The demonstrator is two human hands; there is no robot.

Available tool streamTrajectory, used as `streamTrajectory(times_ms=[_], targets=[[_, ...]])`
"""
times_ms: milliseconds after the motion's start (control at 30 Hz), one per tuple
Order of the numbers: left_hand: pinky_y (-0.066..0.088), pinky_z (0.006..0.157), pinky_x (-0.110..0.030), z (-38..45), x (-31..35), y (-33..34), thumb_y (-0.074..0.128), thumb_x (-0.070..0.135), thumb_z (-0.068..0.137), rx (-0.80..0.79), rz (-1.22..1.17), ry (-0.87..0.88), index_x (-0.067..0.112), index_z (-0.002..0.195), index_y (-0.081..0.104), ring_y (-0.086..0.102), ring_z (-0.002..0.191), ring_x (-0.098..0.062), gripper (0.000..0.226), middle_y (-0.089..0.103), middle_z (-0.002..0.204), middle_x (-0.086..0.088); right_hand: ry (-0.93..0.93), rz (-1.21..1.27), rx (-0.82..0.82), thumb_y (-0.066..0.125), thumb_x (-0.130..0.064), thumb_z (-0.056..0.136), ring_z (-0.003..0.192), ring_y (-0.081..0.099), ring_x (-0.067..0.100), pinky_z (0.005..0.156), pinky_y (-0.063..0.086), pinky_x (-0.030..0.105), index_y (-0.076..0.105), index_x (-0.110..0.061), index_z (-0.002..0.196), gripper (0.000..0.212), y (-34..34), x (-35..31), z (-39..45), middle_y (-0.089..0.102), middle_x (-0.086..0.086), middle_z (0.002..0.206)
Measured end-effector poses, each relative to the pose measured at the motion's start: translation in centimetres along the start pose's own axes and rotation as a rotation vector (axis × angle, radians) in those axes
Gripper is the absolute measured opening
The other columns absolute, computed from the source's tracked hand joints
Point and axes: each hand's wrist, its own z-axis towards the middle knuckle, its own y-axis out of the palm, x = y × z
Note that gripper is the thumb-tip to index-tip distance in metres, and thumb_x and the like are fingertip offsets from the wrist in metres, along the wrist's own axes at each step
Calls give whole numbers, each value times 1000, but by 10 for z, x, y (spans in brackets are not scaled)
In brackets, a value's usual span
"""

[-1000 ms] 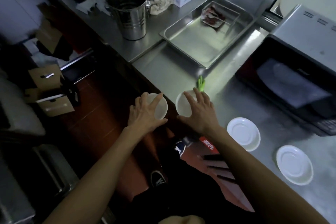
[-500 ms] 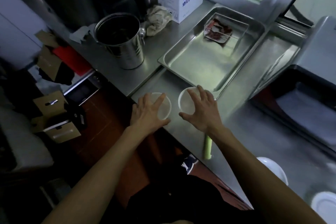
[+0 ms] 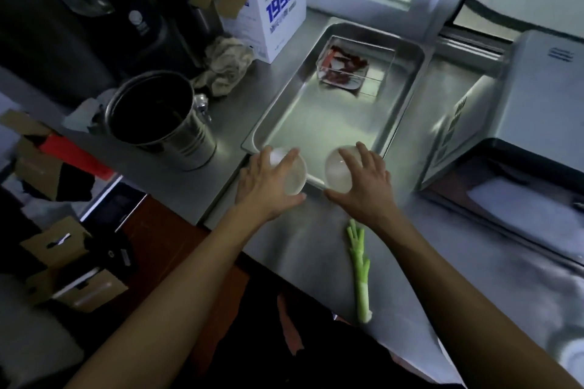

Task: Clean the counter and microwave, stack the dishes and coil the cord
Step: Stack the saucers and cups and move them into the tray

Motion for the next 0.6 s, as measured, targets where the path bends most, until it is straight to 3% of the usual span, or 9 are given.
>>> streamTrajectory(times_ms=[167,367,600], targets=[[19,117,-54,73,0,-6,68,64,74,-46,-46,67,52,150,6,13,145,-35,99,8,160,-9,93,12,117,79,-55,70,145,23,36,112,32,54,37,-31,148,91,-1,5,37,24,8,161],[18,115,-51,160,-9,-7,71,58,75,-114,-66,183,49,151,10,13,144,-34,97,6,159,-9,229,7,128,78,-55,71,146,20,35,114,29,55,35,-33,146,89,-1,-5,87,22,7,161],[20,115,-58,239,-2,0,73,57,75,-208,-53,270,46,151,13,11,143,-37,97,5,158,-6,340,-27,126,76,-57,72,146,18,34,114,27,56,31,-36,146,89,11,-11,126,17,6,162]])
